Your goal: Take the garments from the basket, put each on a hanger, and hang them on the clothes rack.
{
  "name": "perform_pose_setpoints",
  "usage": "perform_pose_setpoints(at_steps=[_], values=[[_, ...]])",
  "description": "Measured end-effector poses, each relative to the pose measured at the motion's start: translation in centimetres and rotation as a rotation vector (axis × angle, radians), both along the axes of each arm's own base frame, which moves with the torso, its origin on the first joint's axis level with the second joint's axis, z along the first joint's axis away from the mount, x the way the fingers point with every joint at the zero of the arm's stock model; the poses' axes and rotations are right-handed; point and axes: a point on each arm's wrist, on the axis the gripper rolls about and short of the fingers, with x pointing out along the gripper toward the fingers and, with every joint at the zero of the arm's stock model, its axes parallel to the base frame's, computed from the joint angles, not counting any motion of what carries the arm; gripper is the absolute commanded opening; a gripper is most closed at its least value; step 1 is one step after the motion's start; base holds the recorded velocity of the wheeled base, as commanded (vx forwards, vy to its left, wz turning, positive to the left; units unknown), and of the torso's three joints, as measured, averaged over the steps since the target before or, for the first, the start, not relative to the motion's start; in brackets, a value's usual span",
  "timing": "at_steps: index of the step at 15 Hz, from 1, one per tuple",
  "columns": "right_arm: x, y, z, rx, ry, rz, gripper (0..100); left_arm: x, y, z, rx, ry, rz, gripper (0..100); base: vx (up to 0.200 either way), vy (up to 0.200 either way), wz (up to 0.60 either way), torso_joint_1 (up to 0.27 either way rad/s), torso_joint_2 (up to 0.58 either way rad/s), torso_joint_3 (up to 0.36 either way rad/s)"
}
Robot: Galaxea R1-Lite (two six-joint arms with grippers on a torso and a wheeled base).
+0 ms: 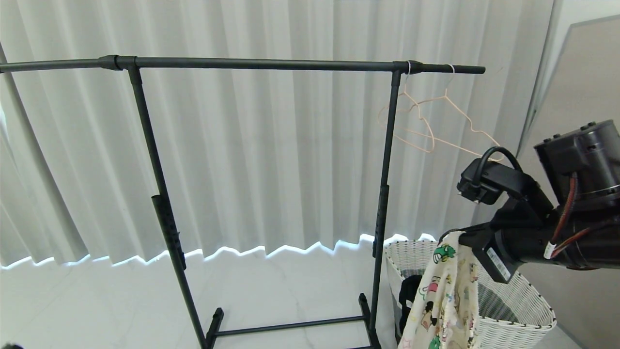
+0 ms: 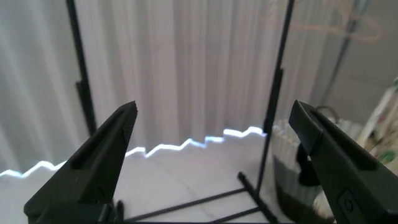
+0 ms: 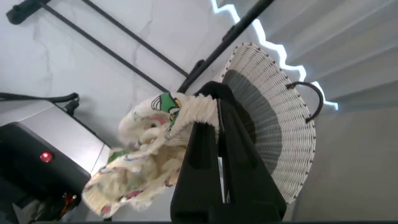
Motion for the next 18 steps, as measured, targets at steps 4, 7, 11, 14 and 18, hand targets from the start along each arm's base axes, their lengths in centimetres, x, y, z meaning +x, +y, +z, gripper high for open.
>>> perform_pose_setpoints(at_steps=[4, 7, 11, 14, 18], values=[[1.2, 1.9, 0.7, 0.045, -0.010, 0.009, 0, 8.2, -1.2, 7.1, 0.026, 0.157, -0.091, 100, 0.000, 0.000, 0.00, 0.000, 0.00, 0.000], [1.8, 4.3, 1.5, 0.100, -0.004, 0.032, 0, 13.7, -6.0, 7.5, 0.043, 0.291, -0.236, 100, 0.000, 0.000, 0.00, 0.000, 0.00, 0.000], [2.9, 6.0, 2.2, 0.124, -0.024, 0.045, 0, 16.2, -15.7, 5.6, 0.046, 0.431, -0.318, 100, 0.000, 0.000, 0.00, 0.000, 0.00, 0.000], [2.9, 7.2, 2.8, 0.141, -0.039, 0.075, 0, 16.4, -20.4, 2.5, 0.131, 0.525, -0.374, 100, 0.000, 0.000, 0.00, 0.000, 0.00, 0.000], [2.2, 8.3, 3.3, 0.154, -0.047, 0.118, 0, 17.4, -23.5, -1.0, 0.142, 0.631, -0.362, 100, 0.000, 0.000, 0.00, 0.000, 0.00, 0.000]])
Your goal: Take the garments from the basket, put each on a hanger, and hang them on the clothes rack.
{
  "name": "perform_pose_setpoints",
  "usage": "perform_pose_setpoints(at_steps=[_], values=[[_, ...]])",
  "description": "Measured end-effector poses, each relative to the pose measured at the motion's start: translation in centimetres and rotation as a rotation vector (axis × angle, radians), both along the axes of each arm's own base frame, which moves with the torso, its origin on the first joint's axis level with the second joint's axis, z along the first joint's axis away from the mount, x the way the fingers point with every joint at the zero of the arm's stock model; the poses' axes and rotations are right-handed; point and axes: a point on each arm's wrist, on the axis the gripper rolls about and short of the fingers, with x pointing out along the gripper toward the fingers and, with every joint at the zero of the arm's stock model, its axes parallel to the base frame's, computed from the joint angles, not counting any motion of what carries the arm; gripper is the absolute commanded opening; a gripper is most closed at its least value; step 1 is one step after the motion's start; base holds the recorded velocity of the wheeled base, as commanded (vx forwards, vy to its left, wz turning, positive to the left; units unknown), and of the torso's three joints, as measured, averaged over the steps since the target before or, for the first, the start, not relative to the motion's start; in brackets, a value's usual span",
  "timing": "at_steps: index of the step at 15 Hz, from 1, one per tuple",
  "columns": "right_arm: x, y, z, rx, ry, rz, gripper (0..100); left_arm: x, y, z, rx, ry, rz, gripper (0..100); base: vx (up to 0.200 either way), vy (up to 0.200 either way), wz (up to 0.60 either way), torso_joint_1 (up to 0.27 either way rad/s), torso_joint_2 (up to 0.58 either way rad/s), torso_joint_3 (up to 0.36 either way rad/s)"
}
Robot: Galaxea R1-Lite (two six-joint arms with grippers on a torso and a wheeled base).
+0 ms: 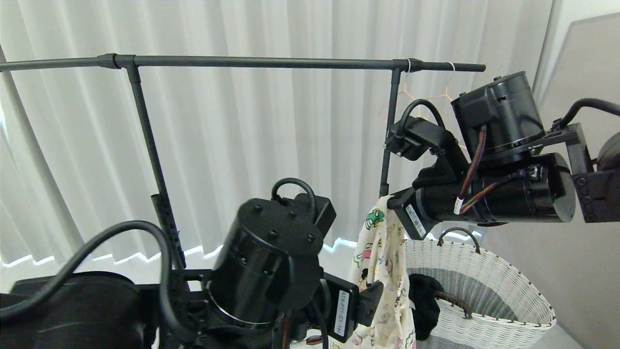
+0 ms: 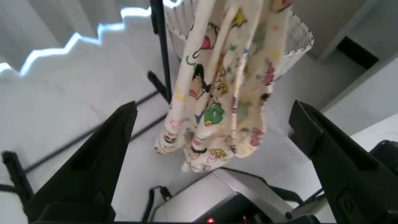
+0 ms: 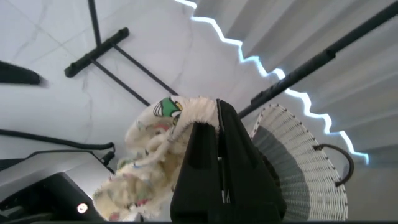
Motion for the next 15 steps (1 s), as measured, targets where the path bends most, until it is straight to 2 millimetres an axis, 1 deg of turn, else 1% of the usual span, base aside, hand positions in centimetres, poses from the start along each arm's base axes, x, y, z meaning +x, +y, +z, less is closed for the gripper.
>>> perform_pose_setpoints(at_steps=[3, 5, 8, 11, 15], values=[[-0.7, 0.7, 1.2, 0.026, -0.025, 0.032, 0, 0.6, -1.0, -2.1, 0.030, 0.058, 0.025, 100, 0.000, 0.000, 0.00, 0.000, 0.00, 0.000], [-1.3, 1.3, 2.1, 0.049, -0.044, 0.059, 0, 0.9, -1.5, -3.1, 0.052, 0.074, 0.027, 100, 0.000, 0.000, 0.00, 0.000, 0.00, 0.000], [-1.6, 1.5, 2.6, 0.061, -0.056, 0.072, 0, 1.2, -1.9, -4.5, 0.067, 0.101, 0.053, 100, 0.000, 0.000, 0.00, 0.000, 0.00, 0.000], [-1.8, 1.3, 2.9, 0.067, -0.063, 0.071, 0, 0.5, -0.8, -7.3, 0.149, 0.156, 0.080, 100, 0.000, 0.000, 0.00, 0.000, 0.00, 0.000], [-1.7, 0.2, 3.2, 0.051, -0.051, 0.046, 0, -0.2, 0.6, -9.2, 0.177, 0.133, 0.132, 100, 0.000, 0.000, 0.00, 0.000, 0.00, 0.000]])
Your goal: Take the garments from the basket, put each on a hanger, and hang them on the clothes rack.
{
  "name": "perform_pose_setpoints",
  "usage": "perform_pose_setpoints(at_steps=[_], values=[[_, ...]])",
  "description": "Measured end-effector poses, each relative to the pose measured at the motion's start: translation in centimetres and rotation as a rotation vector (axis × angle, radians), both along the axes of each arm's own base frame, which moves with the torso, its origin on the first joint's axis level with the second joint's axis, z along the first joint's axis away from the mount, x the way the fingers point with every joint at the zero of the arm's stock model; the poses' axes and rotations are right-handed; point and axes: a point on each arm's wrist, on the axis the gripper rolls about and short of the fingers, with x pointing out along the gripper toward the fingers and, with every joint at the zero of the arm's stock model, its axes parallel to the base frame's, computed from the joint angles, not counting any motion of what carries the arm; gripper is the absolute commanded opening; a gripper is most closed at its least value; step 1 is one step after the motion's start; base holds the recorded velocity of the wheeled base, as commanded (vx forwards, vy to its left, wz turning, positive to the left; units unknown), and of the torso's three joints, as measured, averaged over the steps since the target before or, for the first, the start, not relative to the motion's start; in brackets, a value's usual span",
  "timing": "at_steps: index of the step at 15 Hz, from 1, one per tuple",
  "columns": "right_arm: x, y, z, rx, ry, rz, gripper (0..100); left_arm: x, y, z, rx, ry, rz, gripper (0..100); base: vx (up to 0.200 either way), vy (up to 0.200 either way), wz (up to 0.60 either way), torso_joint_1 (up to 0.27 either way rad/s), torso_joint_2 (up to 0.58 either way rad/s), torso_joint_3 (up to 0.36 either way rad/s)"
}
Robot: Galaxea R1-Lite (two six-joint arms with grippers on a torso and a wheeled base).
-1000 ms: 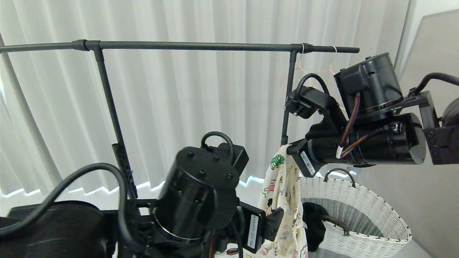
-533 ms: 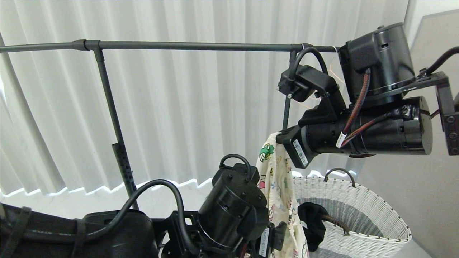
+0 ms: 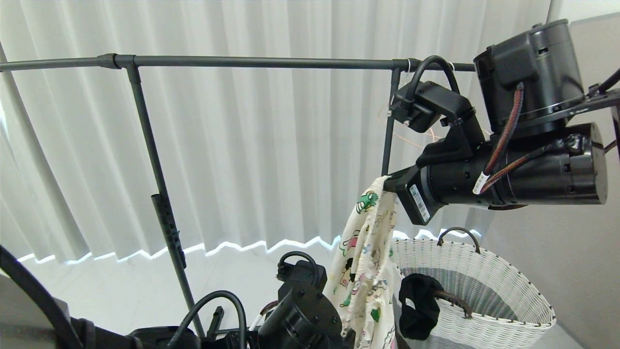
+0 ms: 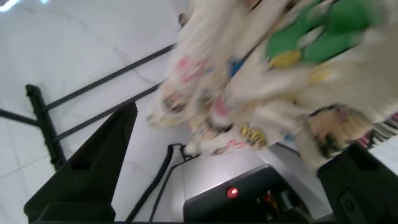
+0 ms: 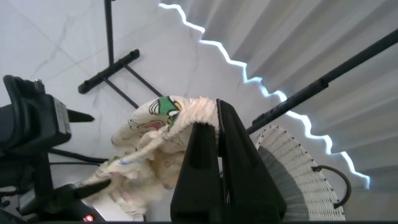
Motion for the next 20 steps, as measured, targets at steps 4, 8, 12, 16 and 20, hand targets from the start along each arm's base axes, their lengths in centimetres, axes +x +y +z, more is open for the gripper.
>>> perform_pose_setpoints(at_steps=[4, 8, 12, 16, 20], values=[[0.4, -1.3, -0.1, -0.032, 0.026, -0.039, 0, -0.5, 1.0, -0.4, 0.032, -0.002, 0.019, 100, 0.000, 0.000, 0.00, 0.000, 0.00, 0.000], [0.2, -2.4, -0.2, -0.064, 0.054, -0.062, 0, -0.9, 1.7, -0.1, 0.040, -0.023, 0.039, 0, 0.000, 0.000, 0.00, 0.000, 0.00, 0.000], [-0.4, -3.9, -0.6, -0.093, 0.082, -0.084, 0, -1.0, 2.3, 0.3, 0.075, -0.093, 0.108, 0, 0.000, 0.000, 0.00, 0.000, 0.00, 0.000], [-2.6, -6.6, -2.1, -0.136, 0.125, -0.101, 0, -1.6, 3.3, 2.6, 0.092, -0.189, 0.067, 0, 0.000, 0.000, 0.00, 0.000, 0.00, 0.000], [-5.5, -9.5, -1.2, -0.111, 0.101, -0.100, 0, -0.7, 4.0, 8.7, 0.076, -0.269, 0.066, 0, 0.000, 0.000, 0.00, 0.000, 0.00, 0.000]])
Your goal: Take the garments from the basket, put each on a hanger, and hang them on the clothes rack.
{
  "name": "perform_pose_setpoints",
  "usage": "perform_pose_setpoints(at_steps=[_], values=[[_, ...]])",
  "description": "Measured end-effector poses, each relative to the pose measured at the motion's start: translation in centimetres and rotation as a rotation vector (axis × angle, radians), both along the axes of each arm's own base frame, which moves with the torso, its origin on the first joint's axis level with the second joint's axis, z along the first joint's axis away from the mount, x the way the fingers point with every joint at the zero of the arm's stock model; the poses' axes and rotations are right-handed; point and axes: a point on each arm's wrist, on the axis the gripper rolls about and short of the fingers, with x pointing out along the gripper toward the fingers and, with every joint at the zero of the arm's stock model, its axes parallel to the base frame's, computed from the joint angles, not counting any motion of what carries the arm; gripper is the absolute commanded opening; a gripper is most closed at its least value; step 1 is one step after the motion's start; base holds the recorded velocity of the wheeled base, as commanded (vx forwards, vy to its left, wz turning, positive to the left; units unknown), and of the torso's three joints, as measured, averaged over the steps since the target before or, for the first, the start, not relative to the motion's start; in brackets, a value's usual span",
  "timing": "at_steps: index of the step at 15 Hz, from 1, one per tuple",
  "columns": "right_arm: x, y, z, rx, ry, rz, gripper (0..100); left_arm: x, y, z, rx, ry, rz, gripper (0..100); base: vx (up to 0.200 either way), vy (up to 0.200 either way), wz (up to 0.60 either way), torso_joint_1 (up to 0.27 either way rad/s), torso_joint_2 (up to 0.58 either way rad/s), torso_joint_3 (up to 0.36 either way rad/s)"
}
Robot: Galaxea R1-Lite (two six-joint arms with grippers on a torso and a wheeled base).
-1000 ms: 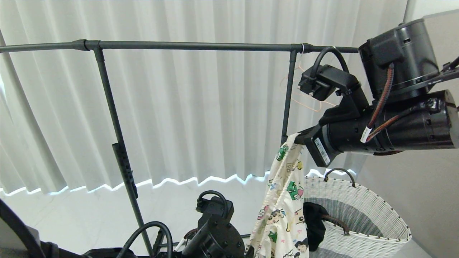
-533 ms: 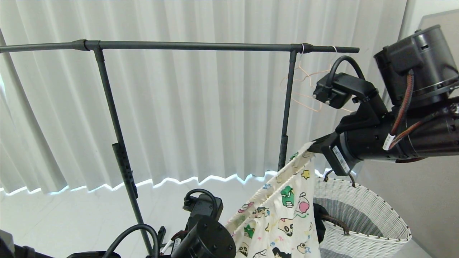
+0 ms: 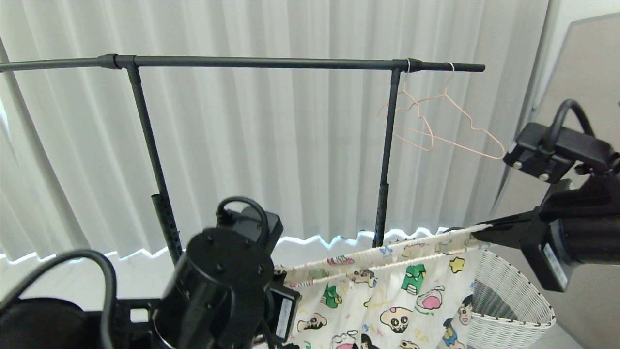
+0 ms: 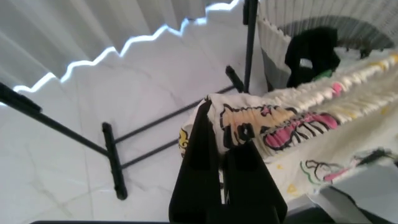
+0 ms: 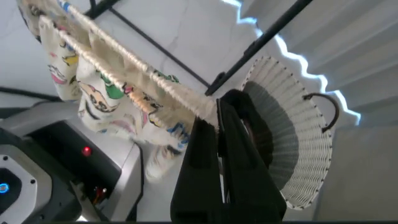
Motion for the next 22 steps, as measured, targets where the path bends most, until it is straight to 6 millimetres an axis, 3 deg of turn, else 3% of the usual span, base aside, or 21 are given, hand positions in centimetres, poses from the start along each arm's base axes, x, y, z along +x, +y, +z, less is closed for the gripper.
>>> perform_pose_setpoints(at_steps=[3, 6, 8, 12, 17, 19, 22], values=[[-0.7, -0.7, 2.3, 0.066, -0.068, 0.000, 0, 1.2, 0.2, 7.2, -0.055, -0.032, 0.013, 0, 0.000, 0.000, 0.00, 0.000, 0.00, 0.000], [-0.3, -0.3, 5.7, 0.150, -0.155, 0.001, 0, 1.6, 0.8, 14.8, -0.134, -0.059, -0.011, 0, 0.000, 0.000, 0.00, 0.000, 0.00, 0.000], [0.3, 0.2, 7.7, 0.193, -0.203, 0.001, 0, 1.3, 1.4, 17.9, -0.138, -0.051, -0.062, 0, 0.000, 0.000, 0.00, 0.000, 0.00, 0.000], [-0.4, -0.2, 7.9, 0.163, -0.168, 0.012, 0, 1.6, 1.3, 19.1, -0.121, -0.068, -0.100, 0, 0.000, 0.000, 0.00, 0.000, 0.00, 0.000], [-5.7, -2.0, 8.1, 0.154, -0.060, 0.259, 0, 2.5, -0.4, 19.9, -0.199, -0.164, -0.132, 0, 0.000, 0.000, 0.00, 0.000, 0.00, 0.000], [-6.6, -1.4, 8.1, 0.167, -0.055, 0.347, 0, 2.3, -1.1, 19.5, -0.195, -0.155, -0.156, 0, 0.000, 0.000, 0.00, 0.000, 0.00, 0.000], [-6.2, 0.3, 8.3, 0.204, -0.083, 0.382, 0, 2.1, -1.4, 19.3, -0.189, -0.148, -0.170, 0, 0.000, 0.000, 0.00, 0.000, 0.00, 0.000]])
